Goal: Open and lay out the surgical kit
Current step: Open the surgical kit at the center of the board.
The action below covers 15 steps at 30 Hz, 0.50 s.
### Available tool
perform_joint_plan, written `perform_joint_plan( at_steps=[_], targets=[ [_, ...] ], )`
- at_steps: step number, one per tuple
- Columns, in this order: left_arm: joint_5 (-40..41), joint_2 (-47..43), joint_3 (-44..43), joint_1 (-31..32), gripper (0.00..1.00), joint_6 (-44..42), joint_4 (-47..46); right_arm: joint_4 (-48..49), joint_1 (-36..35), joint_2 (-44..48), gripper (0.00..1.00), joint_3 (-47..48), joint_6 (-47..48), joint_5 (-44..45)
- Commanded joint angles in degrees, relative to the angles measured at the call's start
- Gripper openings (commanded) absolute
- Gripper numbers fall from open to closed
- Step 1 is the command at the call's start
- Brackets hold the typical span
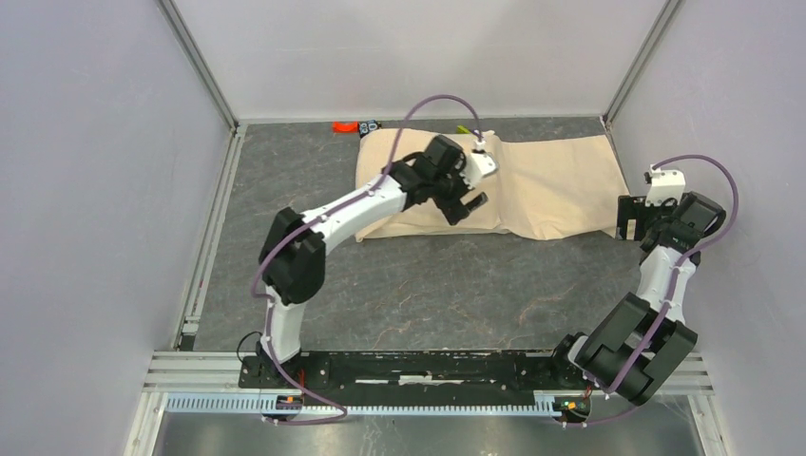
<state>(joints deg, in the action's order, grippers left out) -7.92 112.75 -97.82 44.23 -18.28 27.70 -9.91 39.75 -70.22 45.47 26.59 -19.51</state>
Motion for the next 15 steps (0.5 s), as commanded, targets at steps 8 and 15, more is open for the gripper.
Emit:
perform_joint_plan(
  at_steps=[8,15],
  targets=[
    [11.0,13.0,-14.8,12.3,1.0,-8.1,2.2,-0.4,0.0,2.8,0.98,-0.6,-1.0,-9.9],
    [14.2,18.7,-19.8,13.1,0.74,-6.2,2.1,-2.1,0.0,2.2,0.98,-0.5,-0.6,-12.7]
  ],
)
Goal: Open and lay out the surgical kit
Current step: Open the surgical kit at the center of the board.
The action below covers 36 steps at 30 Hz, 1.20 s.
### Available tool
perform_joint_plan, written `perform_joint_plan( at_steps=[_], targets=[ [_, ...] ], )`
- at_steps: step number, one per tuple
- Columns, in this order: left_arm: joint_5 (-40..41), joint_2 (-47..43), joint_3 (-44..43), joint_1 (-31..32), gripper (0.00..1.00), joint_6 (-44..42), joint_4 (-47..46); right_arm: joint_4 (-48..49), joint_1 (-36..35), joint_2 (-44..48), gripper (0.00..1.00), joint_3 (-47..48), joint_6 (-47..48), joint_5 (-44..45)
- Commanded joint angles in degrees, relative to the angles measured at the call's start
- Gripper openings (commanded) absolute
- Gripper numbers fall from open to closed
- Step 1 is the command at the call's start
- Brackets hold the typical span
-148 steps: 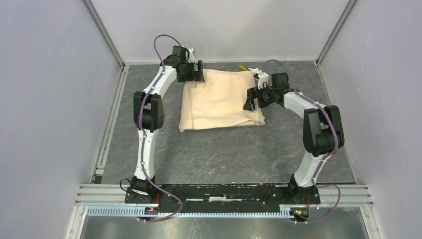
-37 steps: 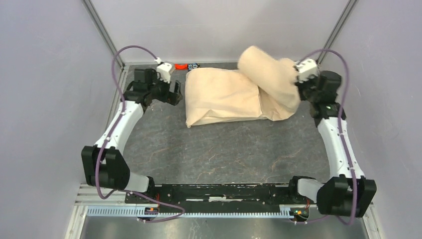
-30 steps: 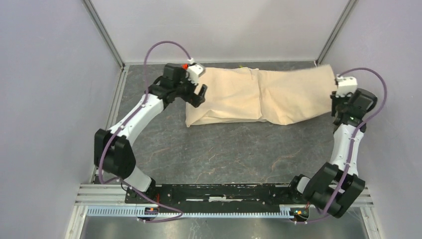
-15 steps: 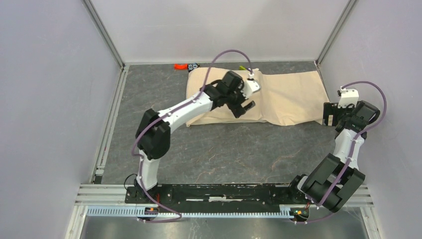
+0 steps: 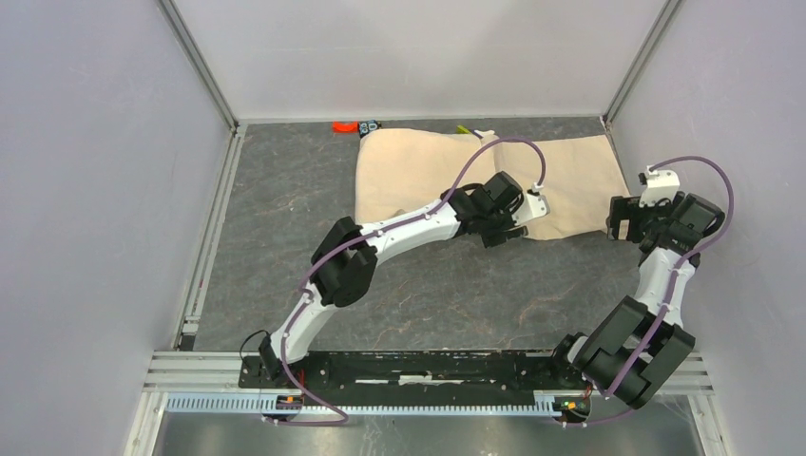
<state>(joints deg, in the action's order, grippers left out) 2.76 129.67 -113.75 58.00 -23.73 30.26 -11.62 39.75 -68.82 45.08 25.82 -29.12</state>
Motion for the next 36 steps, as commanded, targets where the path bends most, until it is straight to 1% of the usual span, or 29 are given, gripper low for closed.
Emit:
perform_joint_plan(
  at_steps=[1,6,8,12,14,15,16,18,22,24,29,31,32,34,36],
  targets=[
    [3.6,2.0,-4.1,-0.7,0.7,-0.6,-0.4,-0.4,-0.1,0.7,0.98,-0.2,0.2,-3.2],
    [3.6,2.0,-4.5,-0.8,0.46,-0.3,-0.1,-0.8,-0.1,0.1,0.98,-0.7,0.2,-3.8],
    [2.9,1.3,-4.5,-0.8,0.42,-0.1,0.3,-0.9,0.0,0.1,0.98,-0.8,0.3,-3.9],
    [0.8,-0.5,-4.6,-0.9,0.39,0.7,1.4,-0.8,-0.1,0.0,0.98,-0.9,0.5,-4.1],
    [-0.2,-1.0,-4.9,-1.0,0.31,1.4,2.0,-0.9,-0.1,-0.3,0.98,-0.9,0.3,-4.4],
    [-0.6,-1.1,-5.2,-1.1,0.25,1.7,2.4,-0.9,0.0,-0.3,0.98,-0.8,0.2,-4.6],
    [-1.1,-1.0,-5.6,-1.2,0.19,2.0,2.8,-0.9,-0.1,-0.4,0.98,-0.9,0.2,-4.7],
    [-1.2,-1.0,-6.6,-1.5,0.03,3.0,4.0,-0.9,-0.1,-0.5,0.98,-1.0,0.1,-4.9],
    [-2.5,-3.5,-7.3,-3.8,0.02,7.2,5.0,-1.1,-0.2,-0.7,0.98,-0.6,0.1,-5.6],
    [-5.2,-5.8,-7.1,-6.0,0.02,10.1,5.0,-1.4,-0.6,-0.9,0.98,0.1,0.0,-5.7],
    [-11.6,-12.0,-6.1,-13.9,0.02,17.3,5.4,-1.3,-2.6,-1.4,0.98,1.5,-0.5,-5.2],
    [-12.6,-15.6,-3.6,-18.0,0.02,20.3,5.5,-1.4,-3.5,-1.7,0.98,2.2,-0.9,-5.1],
    [-13.1,-18.3,-1.7,-21.2,0.02,22.3,5.1,-1.5,-3.9,-1.8,0.98,2.5,-1.1,-5.1],
    [-14.3,-24.2,4.7,-28.2,0.02,26.0,2.8,-1.3,-4.8,-1.9,0.98,3.2,-1.3,-4.8],
    [-14.2,-31.1,12.9,-37.3,0.02,27.1,-0.3,-0.8,-5.7,-2.2,0.98,3.7,-1.8,-4.6]
  ],
)
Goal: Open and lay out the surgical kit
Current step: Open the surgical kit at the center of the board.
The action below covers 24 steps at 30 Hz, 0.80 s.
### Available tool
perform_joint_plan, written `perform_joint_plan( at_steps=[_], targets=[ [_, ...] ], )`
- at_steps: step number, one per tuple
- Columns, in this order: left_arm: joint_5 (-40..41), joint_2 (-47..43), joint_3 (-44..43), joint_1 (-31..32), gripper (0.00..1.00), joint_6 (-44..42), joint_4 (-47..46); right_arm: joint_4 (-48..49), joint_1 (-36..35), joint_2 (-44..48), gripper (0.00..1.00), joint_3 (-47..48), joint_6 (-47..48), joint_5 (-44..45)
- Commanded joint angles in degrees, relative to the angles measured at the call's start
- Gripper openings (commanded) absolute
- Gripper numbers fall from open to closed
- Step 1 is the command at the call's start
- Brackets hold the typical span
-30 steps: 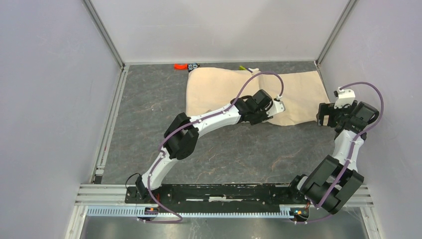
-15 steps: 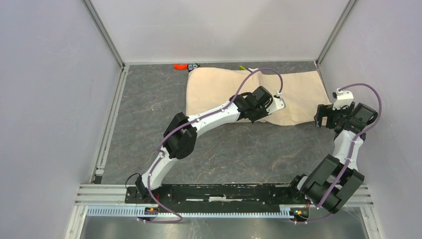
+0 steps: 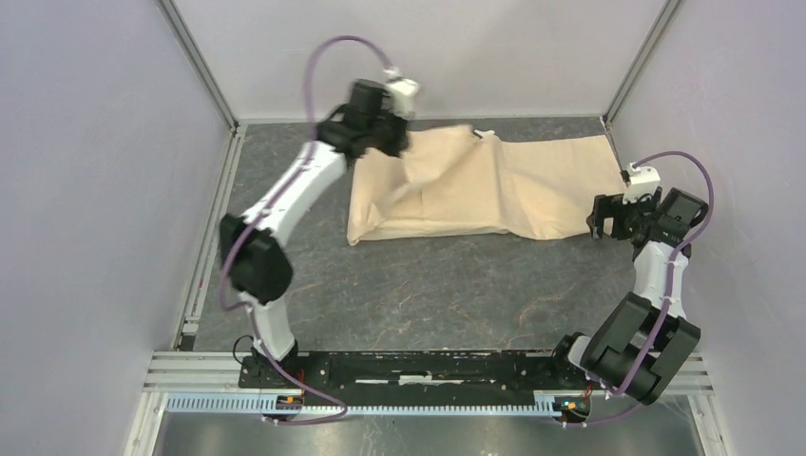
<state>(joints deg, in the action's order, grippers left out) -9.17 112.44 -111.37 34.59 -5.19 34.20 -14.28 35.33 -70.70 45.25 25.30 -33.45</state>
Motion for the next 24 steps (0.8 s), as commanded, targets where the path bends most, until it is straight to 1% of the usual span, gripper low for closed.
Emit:
perform_joint_plan(
  at_steps=[1,2,3,4,5,7,8,10,11,12,13,14,17,18,21,22,24],
  targets=[
    [-1.8,-17.6,14.9,-19.0,0.02,8.6,-5.7,2.2,-1.8,-0.6,0.98,3.8,-1.7,-0.3],
    [-1.4,-21.1,18.3,-23.6,0.02,8.3,-6.8,2.5,-2.4,-0.8,0.98,3.9,-2.0,-0.2],
    [-1.1,-24.3,22.3,-29.6,0.02,7.5,-8.1,2.8,-2.9,-1.1,0.98,4.0,-2.3,-0.2],
    [-0.3,-27.7,26.0,-33.8,0.02,6.6,-9.4,3.1,-3.8,-1.4,0.98,4.0,-2.5,-0.1],
    [1.0,-30.2,30.3,-40.7,0.02,5.4,-10.6,3.3,-4.7,-1.7,0.98,3.9,-2.6,0.3],
    [3.5,-34.7,38.2,-49.9,0.02,1.0,-13.4,3.5,-6.7,-2.4,0.98,3.8,-2.5,1.6],
    [5.3,-36.5,42.4,-53.3,0.05,-0.9,-14.9,3.6,-7.6,-2.8,0.98,3.9,-2.4,2.3],
    [11.0,-38.4,49.5,-58.8,0.22,-6.5,-17.6,3.6,-9.0,-3.4,0.98,4.0,-2.2,3.4],
    [13.7,-38.9,52.2,-60.4,0.38,-8.7,-19.0,3.6,-9.7,-3.7,0.98,4.0,-2.2,3.8],
    [15.8,-39.2,55.1,-62.3,0.67,-10.4,-20.3,3.6,-10.2,-4.0,0.98,4.0,-2.1,4.1],
    [18.0,-39.3,57.7,-63.6,0.77,-11.3,-21.7,3.6,-10.6,-4.2,0.98,4.2,-2.0,4.5],
    [19.3,-39.3,59.5,-64.9,0.83,-12.3,-23.4,3.6,-11.0,-4.5,0.98,4.3,-2.0,4.8],
    [20.7,-39.2,62.3,-66.0,0.93,-13.3,-25.5,3.2,-12.1,-5.5,0.98,4.9,-1.4,5.7],
    [18.9,-39.3,61.9,-65.9,0.99,-13.0,-24.7,3.0,-12.4,-5.7,0.98,5.2,-1.2,6.0],
    [9.9,-39.8,59.1,-65.8,1.0,-10.1,-21.0,2.9,-13.8,-6.2,0.98,5.8,-0.9,6.8],
    [5.0,-39.6,57.7,-65.5,1.0,-8.5,-20.3,2.9,-14.3,-6.4,0.98,6.2,-0.8,7.1],
    [-2.5,-38.1,54.4,-63.2,1.0,-6.1,-18.7,3.2,-15.8,-6.9,0.98,7.3,-0.9,7.9]
  ],
)
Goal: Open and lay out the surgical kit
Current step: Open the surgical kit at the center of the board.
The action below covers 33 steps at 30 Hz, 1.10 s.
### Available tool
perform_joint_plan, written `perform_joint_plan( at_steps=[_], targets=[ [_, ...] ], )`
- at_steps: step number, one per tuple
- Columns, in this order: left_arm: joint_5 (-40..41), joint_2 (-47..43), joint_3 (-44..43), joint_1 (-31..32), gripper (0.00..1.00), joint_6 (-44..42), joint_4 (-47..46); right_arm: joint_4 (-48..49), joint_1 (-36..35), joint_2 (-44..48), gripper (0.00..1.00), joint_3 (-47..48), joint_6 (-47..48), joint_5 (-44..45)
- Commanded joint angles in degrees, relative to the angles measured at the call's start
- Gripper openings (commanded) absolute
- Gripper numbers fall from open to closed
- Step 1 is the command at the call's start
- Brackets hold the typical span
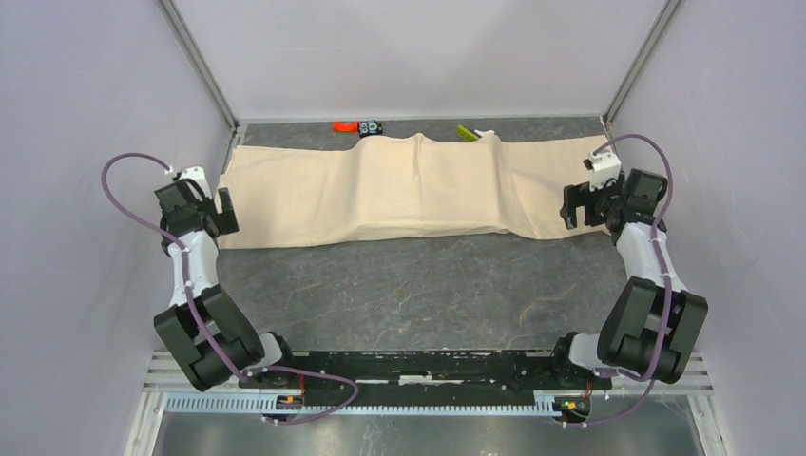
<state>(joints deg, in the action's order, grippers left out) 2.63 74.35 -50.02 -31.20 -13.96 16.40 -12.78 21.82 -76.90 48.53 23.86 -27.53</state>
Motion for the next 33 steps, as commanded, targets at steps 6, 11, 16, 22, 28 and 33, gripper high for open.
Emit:
perform_joint_plan(
  at_steps=[6,11,16,22,28,33],
  targets=[
    [-21.9,9.9,-18.9,20.2,1.0,8.5,-0.3,3.9,-9.3,-6.2,0.98,10.7,-4.0,2.4],
    [-23.5,24.7,-33.1,29.6,1.0,17.1,-3.6,4.7,-15.1,-14.7,0.98,19.8,-9.5,0.7],
    [-24.7,45.3,-56.3,35.3,0.94,21.0,3.5,5.2,-18.3,-21.0,0.98,25.2,-13.8,-1.4],
    [-24.6,62.1,-75.7,38.1,0.93,28.4,10.1,6.6,-19.4,-21.9,0.98,23.6,-14.4,-1.0],
    [-25.9,64.3,-76.0,38.7,0.84,31.6,8.9,6.4,-19.4,-21.8,0.98,22.9,-13.8,-0.7],
    [-28.6,62.8,-70.7,39.1,0.67,32.5,7.1,6.2,-19.4,-23.1,0.98,23.3,-14.0,-0.3]
  ],
)
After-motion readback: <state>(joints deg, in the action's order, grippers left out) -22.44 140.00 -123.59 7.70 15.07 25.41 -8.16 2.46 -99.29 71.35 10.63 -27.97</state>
